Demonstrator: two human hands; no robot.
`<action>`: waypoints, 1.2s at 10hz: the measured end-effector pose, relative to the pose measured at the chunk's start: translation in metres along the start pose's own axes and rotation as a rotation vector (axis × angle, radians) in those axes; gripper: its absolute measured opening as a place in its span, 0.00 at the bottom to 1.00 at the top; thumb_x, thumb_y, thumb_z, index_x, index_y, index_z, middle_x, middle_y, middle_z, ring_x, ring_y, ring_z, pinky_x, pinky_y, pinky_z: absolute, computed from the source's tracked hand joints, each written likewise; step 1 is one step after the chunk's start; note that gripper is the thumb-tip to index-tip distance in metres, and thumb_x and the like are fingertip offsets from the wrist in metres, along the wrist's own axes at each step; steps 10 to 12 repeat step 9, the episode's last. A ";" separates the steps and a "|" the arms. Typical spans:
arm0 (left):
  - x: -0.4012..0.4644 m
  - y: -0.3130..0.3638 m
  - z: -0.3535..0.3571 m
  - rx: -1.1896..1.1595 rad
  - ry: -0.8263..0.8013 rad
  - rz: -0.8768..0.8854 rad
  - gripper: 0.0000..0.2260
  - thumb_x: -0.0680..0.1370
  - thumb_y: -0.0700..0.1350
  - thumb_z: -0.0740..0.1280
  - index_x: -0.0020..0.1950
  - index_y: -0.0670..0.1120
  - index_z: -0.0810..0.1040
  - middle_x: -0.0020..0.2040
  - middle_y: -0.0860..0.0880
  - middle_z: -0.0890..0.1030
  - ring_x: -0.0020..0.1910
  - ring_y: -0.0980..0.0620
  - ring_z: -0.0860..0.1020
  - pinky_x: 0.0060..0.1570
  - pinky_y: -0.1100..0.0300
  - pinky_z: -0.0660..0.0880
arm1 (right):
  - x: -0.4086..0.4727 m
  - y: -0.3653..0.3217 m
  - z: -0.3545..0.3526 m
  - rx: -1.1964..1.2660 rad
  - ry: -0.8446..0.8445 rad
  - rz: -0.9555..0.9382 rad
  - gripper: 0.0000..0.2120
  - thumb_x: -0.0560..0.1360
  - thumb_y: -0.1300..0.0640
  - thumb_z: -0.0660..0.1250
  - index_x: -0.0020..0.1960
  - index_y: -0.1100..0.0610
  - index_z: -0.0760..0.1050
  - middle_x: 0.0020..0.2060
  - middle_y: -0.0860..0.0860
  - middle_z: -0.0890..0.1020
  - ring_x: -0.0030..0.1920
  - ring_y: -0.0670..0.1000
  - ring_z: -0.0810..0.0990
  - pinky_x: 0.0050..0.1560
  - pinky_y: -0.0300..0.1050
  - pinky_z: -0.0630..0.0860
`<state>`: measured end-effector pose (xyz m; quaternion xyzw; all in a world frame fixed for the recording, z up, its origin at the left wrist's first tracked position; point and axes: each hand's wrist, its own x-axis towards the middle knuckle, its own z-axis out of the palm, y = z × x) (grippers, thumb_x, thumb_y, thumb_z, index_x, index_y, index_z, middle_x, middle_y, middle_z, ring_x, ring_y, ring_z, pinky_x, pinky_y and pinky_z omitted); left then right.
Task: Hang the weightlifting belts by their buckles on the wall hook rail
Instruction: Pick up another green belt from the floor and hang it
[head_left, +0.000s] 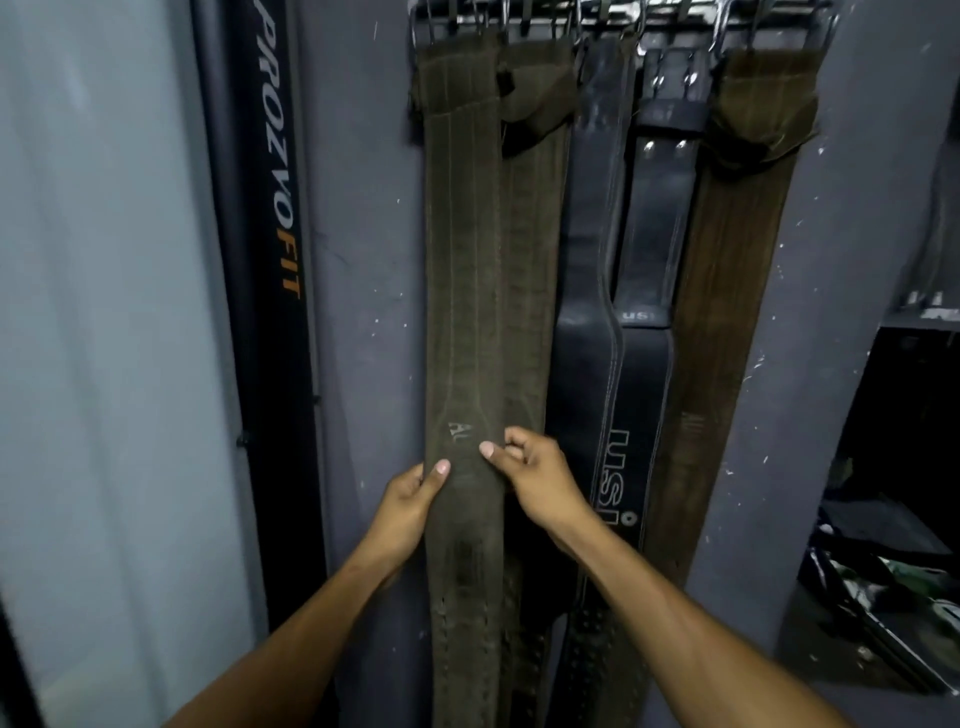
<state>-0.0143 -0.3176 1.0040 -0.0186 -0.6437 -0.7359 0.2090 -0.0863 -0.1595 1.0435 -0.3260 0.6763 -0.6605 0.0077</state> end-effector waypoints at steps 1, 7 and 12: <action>-0.025 -0.009 0.001 -0.014 0.043 -0.032 0.13 0.85 0.48 0.62 0.63 0.46 0.83 0.58 0.48 0.87 0.58 0.52 0.85 0.51 0.65 0.81 | -0.015 0.009 0.002 0.177 -0.084 0.081 0.07 0.82 0.60 0.70 0.55 0.64 0.82 0.49 0.57 0.89 0.50 0.53 0.88 0.53 0.46 0.84; -0.150 -0.052 -0.033 0.238 0.016 -0.216 0.14 0.83 0.48 0.67 0.67 0.45 0.78 0.59 0.47 0.87 0.60 0.47 0.84 0.61 0.54 0.80 | -0.128 0.035 0.038 -0.079 -0.140 0.261 0.07 0.79 0.61 0.73 0.56 0.63 0.82 0.55 0.64 0.87 0.50 0.52 0.88 0.56 0.49 0.85; -0.154 -0.038 -0.035 0.461 0.082 -0.164 0.26 0.81 0.56 0.68 0.74 0.52 0.61 0.67 0.49 0.79 0.63 0.52 0.80 0.65 0.56 0.74 | -0.156 -0.001 0.022 -0.311 -0.040 0.360 0.20 0.77 0.49 0.75 0.65 0.55 0.79 0.54 0.56 0.88 0.56 0.53 0.85 0.64 0.56 0.80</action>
